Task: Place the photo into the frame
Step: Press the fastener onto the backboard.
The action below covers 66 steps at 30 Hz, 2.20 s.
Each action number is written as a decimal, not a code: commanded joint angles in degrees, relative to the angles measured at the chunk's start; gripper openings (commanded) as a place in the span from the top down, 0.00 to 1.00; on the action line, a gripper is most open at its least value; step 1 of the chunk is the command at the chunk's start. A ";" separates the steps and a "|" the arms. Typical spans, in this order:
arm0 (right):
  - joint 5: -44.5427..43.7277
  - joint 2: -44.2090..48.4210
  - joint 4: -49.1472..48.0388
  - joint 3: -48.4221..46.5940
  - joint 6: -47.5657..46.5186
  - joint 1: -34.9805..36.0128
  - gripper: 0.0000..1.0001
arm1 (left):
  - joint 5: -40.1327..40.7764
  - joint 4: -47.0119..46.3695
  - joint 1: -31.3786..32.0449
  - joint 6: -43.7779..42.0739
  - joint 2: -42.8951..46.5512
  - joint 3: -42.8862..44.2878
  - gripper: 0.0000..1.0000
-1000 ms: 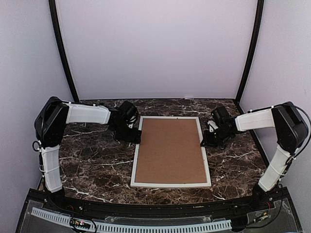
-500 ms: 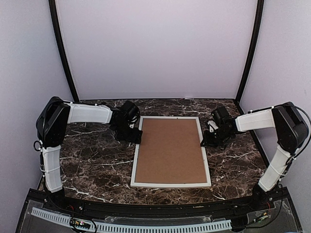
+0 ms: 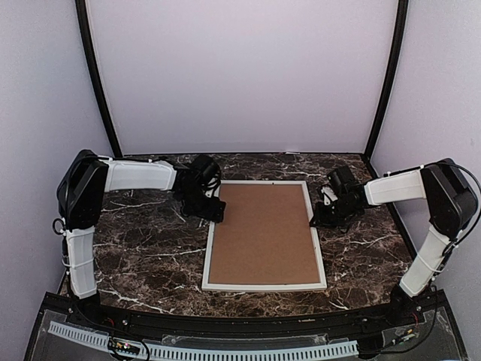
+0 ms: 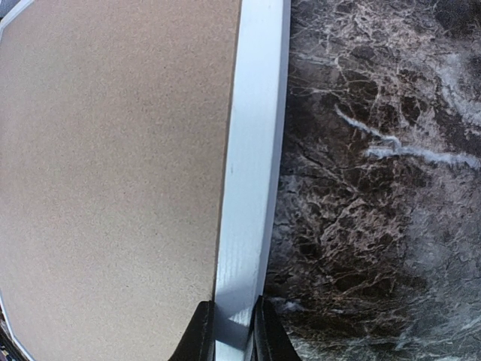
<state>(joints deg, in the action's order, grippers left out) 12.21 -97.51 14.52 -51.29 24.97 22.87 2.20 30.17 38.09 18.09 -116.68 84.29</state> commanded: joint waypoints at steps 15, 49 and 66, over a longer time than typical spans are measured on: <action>1.87 -3.07 2.07 1.80 -0.27 0.68 0.96 | -2.01 -1.31 0.33 3.57 16.15 -13.24 0.13; 2.61 -3.78 0.91 2.61 0.12 0.68 0.97 | -2.81 -0.56 4.30 9.16 18.14 -23.69 0.13; 2.55 -3.72 1.16 2.62 0.09 0.68 0.97 | -4.47 -2.29 4.38 8.63 14.45 -22.90 0.14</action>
<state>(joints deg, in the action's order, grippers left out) 13.28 -98.08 12.80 -51.09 25.21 22.85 -1.69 27.66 42.28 26.79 -100.82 61.14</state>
